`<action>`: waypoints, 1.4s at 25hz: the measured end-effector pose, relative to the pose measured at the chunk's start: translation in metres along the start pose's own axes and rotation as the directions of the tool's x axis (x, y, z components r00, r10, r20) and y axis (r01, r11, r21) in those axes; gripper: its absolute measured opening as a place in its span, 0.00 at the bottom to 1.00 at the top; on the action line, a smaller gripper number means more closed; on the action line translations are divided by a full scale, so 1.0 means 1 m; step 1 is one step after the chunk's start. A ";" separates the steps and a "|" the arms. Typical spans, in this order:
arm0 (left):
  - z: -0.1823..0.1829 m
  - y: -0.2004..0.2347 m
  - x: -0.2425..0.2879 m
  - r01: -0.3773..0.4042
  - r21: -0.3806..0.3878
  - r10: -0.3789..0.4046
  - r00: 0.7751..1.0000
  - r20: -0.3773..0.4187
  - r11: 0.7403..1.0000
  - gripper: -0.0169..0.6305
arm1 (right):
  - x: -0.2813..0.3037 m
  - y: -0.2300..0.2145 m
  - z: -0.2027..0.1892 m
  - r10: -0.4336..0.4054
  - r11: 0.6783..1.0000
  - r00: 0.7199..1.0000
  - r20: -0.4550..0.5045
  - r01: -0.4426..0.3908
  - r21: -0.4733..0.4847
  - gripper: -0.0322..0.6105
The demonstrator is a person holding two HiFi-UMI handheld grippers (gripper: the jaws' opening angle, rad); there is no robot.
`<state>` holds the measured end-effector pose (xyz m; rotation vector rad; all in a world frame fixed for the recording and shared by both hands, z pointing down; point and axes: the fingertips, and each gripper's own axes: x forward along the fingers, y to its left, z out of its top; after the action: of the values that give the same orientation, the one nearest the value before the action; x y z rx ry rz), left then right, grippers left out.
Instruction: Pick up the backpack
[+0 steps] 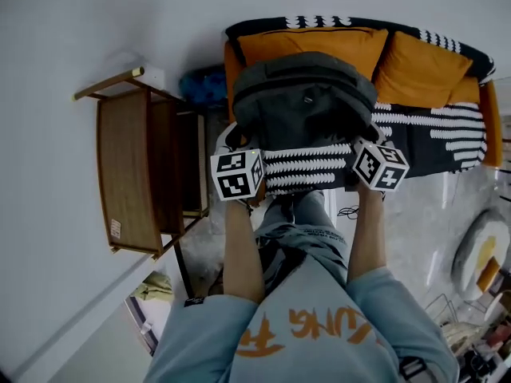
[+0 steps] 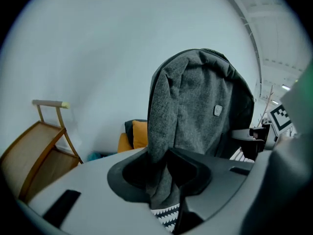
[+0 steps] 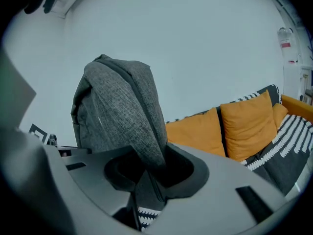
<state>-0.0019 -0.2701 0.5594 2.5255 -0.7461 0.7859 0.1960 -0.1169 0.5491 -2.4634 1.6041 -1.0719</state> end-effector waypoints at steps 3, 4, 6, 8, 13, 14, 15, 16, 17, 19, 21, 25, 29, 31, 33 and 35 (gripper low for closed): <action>0.020 -0.004 -0.011 0.009 0.006 -0.010 0.999 0.051 1.000 0.21 | -0.012 0.009 0.021 -0.001 1.000 0.999 0.034 0.002 -0.025 0.21; 0.025 -0.005 -0.015 0.014 0.010 -0.014 0.998 0.061 1.000 0.21 | -0.017 0.012 0.025 -0.003 1.000 0.999 0.040 0.005 -0.030 0.21; 0.036 -0.005 -0.026 0.023 0.021 -0.024 0.996 0.080 1.000 0.21 | -0.026 0.020 0.033 -0.007 0.999 0.999 0.052 0.009 -0.042 0.21; 0.051 -0.005 -0.034 0.036 0.033 -0.039 0.993 0.114 0.999 0.21 | -0.033 0.029 0.046 -0.008 0.998 0.997 0.075 0.013 -0.068 0.21; 0.090 -0.011 -0.057 0.083 0.110 -0.103 0.977 0.188 0.990 0.21 | -0.055 0.043 0.076 -0.011 0.994 0.989 0.150 0.027 -0.108 0.20; 0.096 -0.012 -0.061 0.087 0.122 -0.110 0.973 0.202 0.989 0.21 | -0.058 0.045 0.082 -0.009 0.993 0.986 0.165 0.029 -0.116 0.20; 0.102 -0.014 -0.065 0.088 0.131 -0.115 0.970 0.216 0.987 0.20 | -0.062 0.048 0.088 -0.007 0.992 0.984 0.179 0.030 -0.126 0.20; 0.108 -0.015 -0.068 0.088 0.140 -0.119 0.966 0.228 0.986 0.20 | -0.065 0.051 0.094 -0.004 0.990 0.981 0.192 0.031 -0.135 0.20; 0.115 -0.017 -0.071 0.089 0.149 -0.123 0.964 0.235 0.985 0.20 | -0.068 0.052 0.101 -0.003 0.989 0.979 0.204 0.032 -0.141 0.20; 0.132 -0.025 -0.071 0.095 0.164 -0.133 0.962 0.238 0.982 0.20 | -0.072 0.049 0.120 -0.005 0.988 0.976 0.218 0.038 -0.148 0.20; 0.155 -0.033 -0.069 0.096 0.171 -0.136 0.961 0.241 0.981 0.20 | -0.072 0.046 0.144 -0.003 0.987 0.974 0.228 0.040 -0.155 0.20; 0.186 -0.039 -0.082 0.090 0.198 -0.145 0.949 0.280 0.976 0.20 | -0.083 0.055 0.174 0.010 0.982 0.960 0.281 0.044 -0.185 0.19; 0.197 -0.040 -0.093 0.081 0.223 -0.156 0.926 0.344 0.972 0.20 | -0.095 0.065 0.183 0.017 0.959 0.942 0.335 0.079 -0.272 0.19; 0.199 -0.038 -0.097 0.077 0.236 -0.164 0.912 0.377 0.969 0.20 | -0.097 0.069 0.183 0.029 0.950 0.931 0.365 0.088 -0.301 0.19; 0.199 -0.038 -0.097 0.078 0.243 -0.175 0.896 0.409 0.967 0.20 | -0.097 0.070 0.185 0.045 0.940 0.918 0.395 0.095 -0.327 0.19; 0.199 -0.039 -0.095 0.081 0.243 -0.184 0.880 0.439 0.967 0.20 | -0.097 0.068 0.189 0.058 0.927 0.906 0.420 0.107 -0.359 0.19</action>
<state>0.0347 -0.3040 0.3412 2.9720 -0.6404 0.2243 0.2212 -0.1353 0.3282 -2.6896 1.7525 -0.1916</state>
